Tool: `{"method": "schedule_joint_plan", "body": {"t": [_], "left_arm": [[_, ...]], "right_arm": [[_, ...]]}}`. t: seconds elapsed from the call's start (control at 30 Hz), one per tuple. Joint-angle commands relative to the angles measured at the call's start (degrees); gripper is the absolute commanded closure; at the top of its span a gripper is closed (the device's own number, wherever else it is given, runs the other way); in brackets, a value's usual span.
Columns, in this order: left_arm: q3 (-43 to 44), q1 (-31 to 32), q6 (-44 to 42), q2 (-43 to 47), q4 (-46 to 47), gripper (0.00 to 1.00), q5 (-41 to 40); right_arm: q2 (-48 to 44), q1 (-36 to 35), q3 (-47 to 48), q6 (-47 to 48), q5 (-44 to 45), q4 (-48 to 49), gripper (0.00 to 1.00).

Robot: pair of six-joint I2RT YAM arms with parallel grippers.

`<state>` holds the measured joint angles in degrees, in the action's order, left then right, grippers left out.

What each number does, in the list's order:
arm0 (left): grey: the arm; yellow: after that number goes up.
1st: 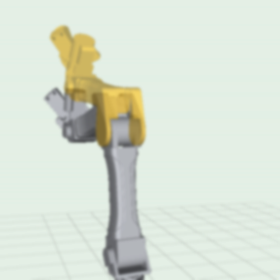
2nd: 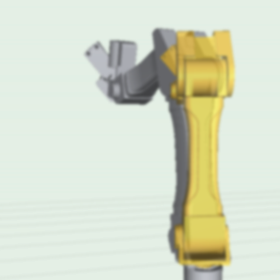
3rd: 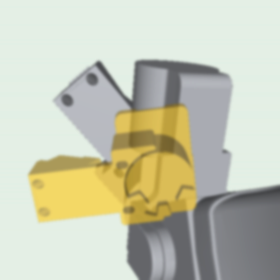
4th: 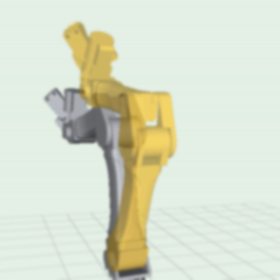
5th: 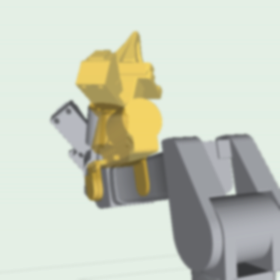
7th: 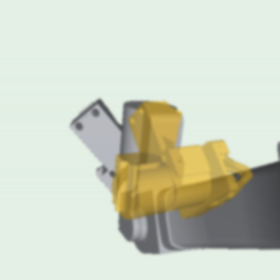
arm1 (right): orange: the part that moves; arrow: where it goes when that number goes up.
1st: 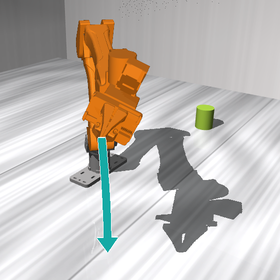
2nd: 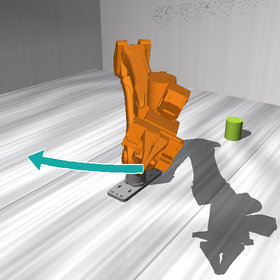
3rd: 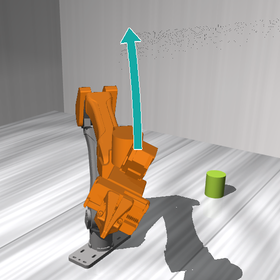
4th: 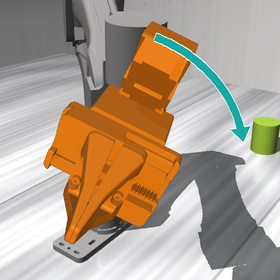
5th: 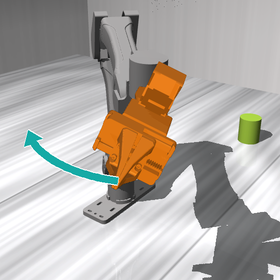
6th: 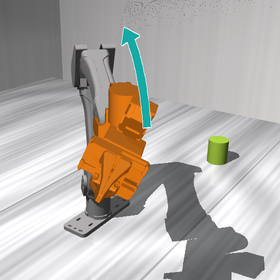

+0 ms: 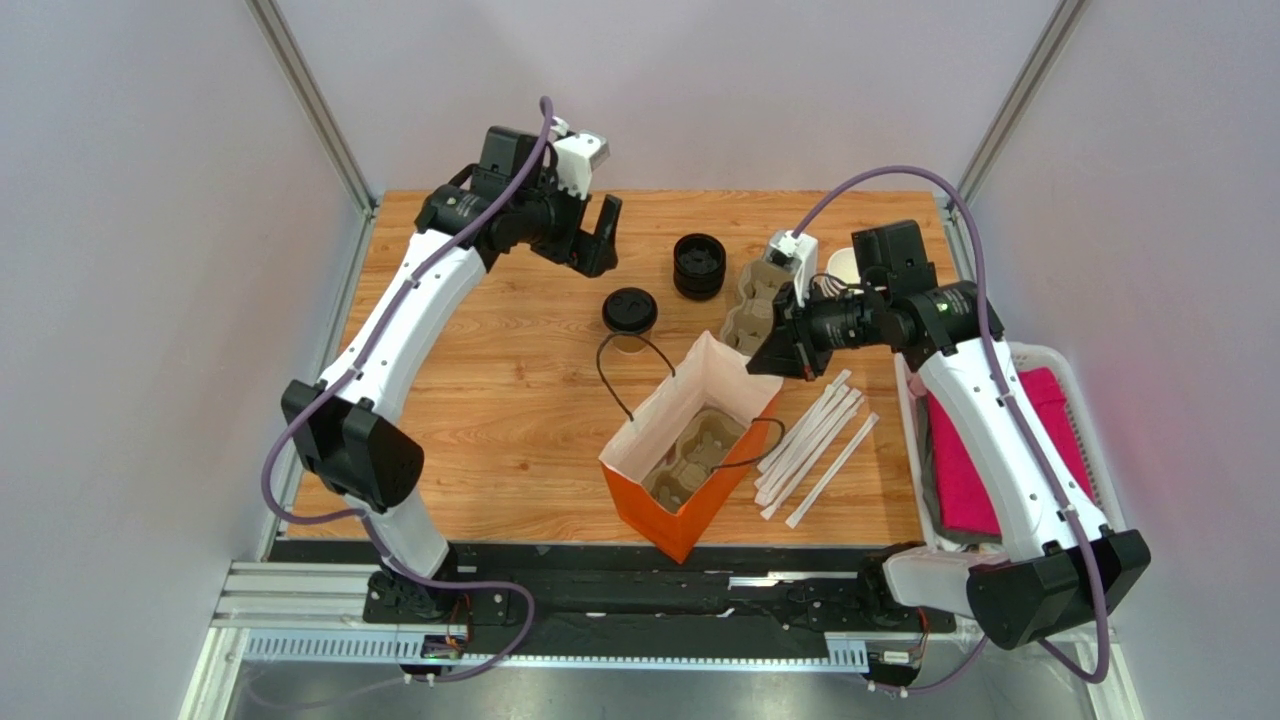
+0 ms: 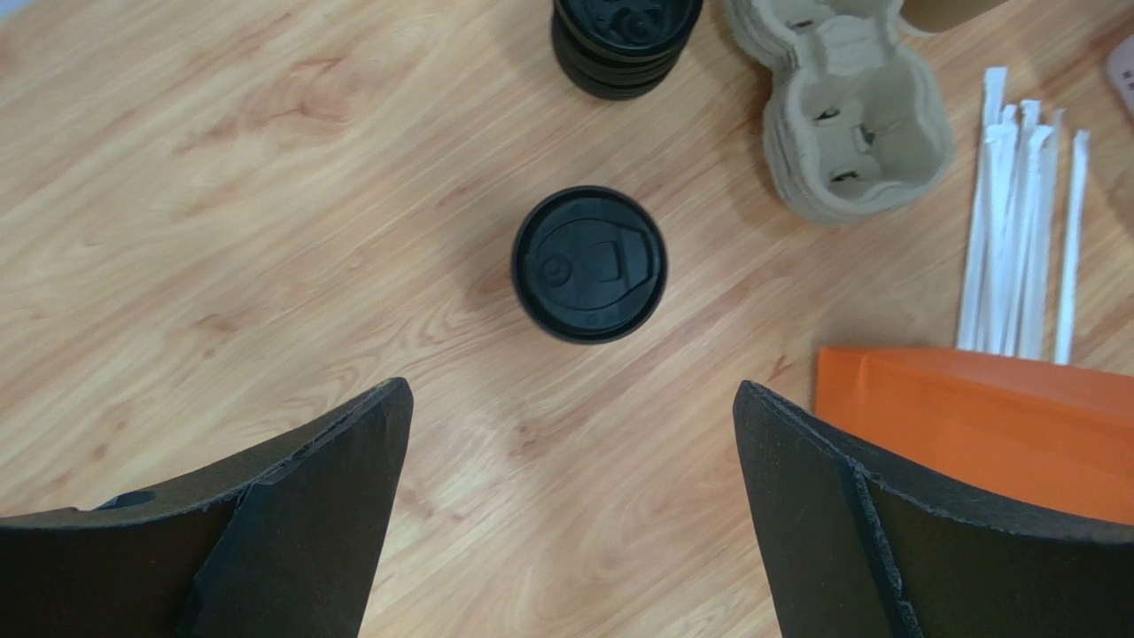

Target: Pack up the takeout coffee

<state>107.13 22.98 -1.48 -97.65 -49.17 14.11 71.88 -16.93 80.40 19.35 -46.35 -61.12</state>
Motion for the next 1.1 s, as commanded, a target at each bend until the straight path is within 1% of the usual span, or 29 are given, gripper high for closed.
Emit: {"method": "schedule_joint_plan", "body": {"t": [0.0, 0.17, 0.33, 0.47, 0.67, 1.07], "left_arm": [[-0.4, 0.8, 5.3, -4.3, 4.4, 0.01, 4.4], [-0.4, 3.0, 4.6, -8.3, 5.0, 0.01, -0.5], [-1.2, 3.8, 6.8, -11.6, 5.3, 0.01, -3.7], [-2.6, 3.9, 7.2, -13.0, 6.5, 0.01, -3.2], [-0.8, 3.9, 7.4, -16.3, 5.7, 0.01, -3.6], [-1.3, 4.4, 7.4, -17.5, 6.5, 0.01, -4.3]], "right_arm": [[-1.7, 1.3, -0.3, 2.7, 0.5, -1.7, 1.0], [-1.9, 1.6, -0.2, 4.5, 0.6, -4.5, 1.0], [-3.8, 1.6, -2.0, 6.0, 2.6, -6.3, 1.0], [-3.8, 1.6, -1.3, 7.3, 3.5, -8.4, 1.0], [-4.4, 1.6, -1.8, 7.5, 3.6, -9.9, 1.0], [-2.1, 1.7, 0.2, 7.4, 3.5, -11.0, 1.0]]}}
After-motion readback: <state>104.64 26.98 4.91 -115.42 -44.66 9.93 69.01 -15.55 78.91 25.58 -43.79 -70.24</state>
